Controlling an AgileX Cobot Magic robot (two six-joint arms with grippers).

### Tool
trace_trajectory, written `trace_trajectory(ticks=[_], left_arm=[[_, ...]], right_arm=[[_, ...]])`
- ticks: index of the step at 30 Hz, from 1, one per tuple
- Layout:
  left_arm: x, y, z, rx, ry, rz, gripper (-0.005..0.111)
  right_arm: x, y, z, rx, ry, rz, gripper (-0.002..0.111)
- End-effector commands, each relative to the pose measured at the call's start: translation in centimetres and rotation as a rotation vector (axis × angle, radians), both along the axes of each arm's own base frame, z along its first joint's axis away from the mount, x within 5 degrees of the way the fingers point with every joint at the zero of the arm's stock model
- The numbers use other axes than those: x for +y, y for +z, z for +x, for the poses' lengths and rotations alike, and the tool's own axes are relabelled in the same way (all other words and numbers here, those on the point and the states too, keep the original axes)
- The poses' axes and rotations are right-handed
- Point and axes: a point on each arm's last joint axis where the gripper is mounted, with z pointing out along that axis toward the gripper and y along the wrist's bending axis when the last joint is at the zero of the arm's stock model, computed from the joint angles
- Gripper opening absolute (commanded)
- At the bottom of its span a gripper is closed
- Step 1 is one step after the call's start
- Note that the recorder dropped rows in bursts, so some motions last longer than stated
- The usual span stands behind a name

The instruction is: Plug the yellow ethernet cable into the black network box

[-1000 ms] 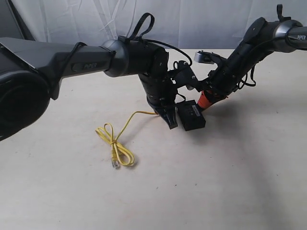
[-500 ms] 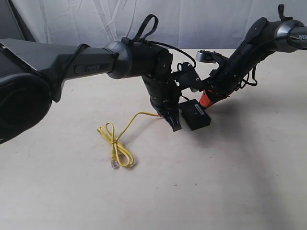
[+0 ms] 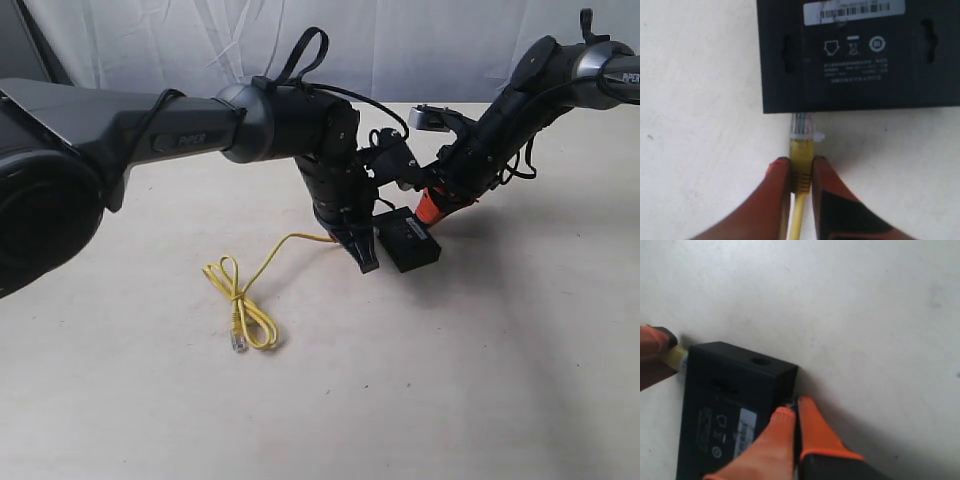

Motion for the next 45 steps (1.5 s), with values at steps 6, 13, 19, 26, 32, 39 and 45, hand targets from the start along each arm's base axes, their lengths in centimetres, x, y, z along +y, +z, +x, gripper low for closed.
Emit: trace_trajectory(ticks=[6,13,19,26,32,39,45], left_arm=[[-0.1,1.0,0.3,-0.034,0.019,-0.047,0.0],[0.0,1.1,0.7,-0.051,0.025,-0.067,0.0],[-0.2,1.1,0.5,-0.055,-0.004,-0.057,0.0],[-1.0,1.4,0.4,-0.093,-0.065,-0.104,0.0],[-1.1,1.4,0.3,-0.083,-0.071,-0.125,0.0],[-1.2,1.4,0.2,-0.066,-0.069,-0.136,0.0],[-1.2,0.5,0.1,-0.043,-0.07,-0.119,0.0]], right_arm=[[0.3,0.3,-0.1,0.007,0.003,0.02,-0.001],[0.3,0.3,-0.1,0.007,0.003,0.02,-0.001],[0.3,0.3,0.0,0.003,0.001,0.019,-0.001],[0.3,0.3,0.1,-0.008,-0.008,0.02,-0.001],[0.4,0.3,0.1,-0.012,-0.009,0.021,-0.001],[0.9,0.6,0.1,-0.018,0.015,0.093,-0.001],[1.2,0.7,-0.1,-0.01,0.031,0.112,-0.001]])
